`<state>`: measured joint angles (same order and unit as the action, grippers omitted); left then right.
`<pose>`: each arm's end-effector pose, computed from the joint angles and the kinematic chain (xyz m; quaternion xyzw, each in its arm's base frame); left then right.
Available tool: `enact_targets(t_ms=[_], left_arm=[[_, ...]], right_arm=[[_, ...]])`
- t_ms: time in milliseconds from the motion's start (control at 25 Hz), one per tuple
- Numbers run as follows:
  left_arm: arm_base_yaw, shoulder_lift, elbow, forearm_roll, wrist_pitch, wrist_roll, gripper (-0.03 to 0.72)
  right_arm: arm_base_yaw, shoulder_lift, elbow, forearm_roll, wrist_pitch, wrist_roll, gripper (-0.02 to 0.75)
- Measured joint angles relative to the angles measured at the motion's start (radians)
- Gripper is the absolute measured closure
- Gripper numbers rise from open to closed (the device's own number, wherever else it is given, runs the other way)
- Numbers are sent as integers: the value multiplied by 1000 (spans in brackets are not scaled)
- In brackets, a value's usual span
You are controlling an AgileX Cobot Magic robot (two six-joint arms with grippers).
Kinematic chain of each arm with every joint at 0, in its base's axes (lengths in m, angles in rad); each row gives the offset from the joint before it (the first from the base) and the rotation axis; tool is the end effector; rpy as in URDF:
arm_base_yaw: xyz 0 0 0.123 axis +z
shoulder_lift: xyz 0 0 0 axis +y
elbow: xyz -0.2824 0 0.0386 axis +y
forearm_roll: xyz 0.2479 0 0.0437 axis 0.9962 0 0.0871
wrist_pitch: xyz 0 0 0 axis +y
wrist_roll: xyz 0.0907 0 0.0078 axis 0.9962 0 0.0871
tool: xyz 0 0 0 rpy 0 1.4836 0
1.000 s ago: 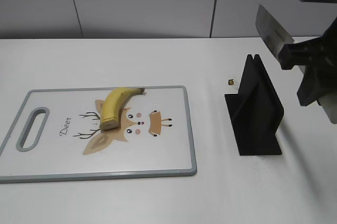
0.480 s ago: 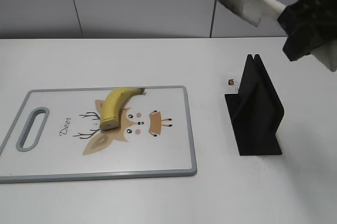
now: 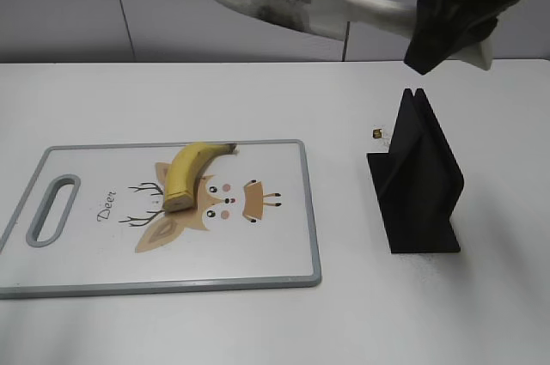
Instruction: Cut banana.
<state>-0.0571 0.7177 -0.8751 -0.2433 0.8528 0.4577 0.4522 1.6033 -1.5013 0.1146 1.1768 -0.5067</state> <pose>0.1236 -0.0236 0.3697 0.1965 0.8581 -0.0242 0.4738 0.2948 0.1539 0.3382 -0.4420 0.8753 0.0509 0.1896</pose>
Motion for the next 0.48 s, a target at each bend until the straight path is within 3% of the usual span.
enact_targets(t_ms=[320,480], left_arm=[[-6,380,-322,-54,124,300,33],[-44,549,-472,-78,261,457,54]], right_arm=[[0,151,-105,59,0,-253,579],[0,217,-154,106,0,-391,579]])
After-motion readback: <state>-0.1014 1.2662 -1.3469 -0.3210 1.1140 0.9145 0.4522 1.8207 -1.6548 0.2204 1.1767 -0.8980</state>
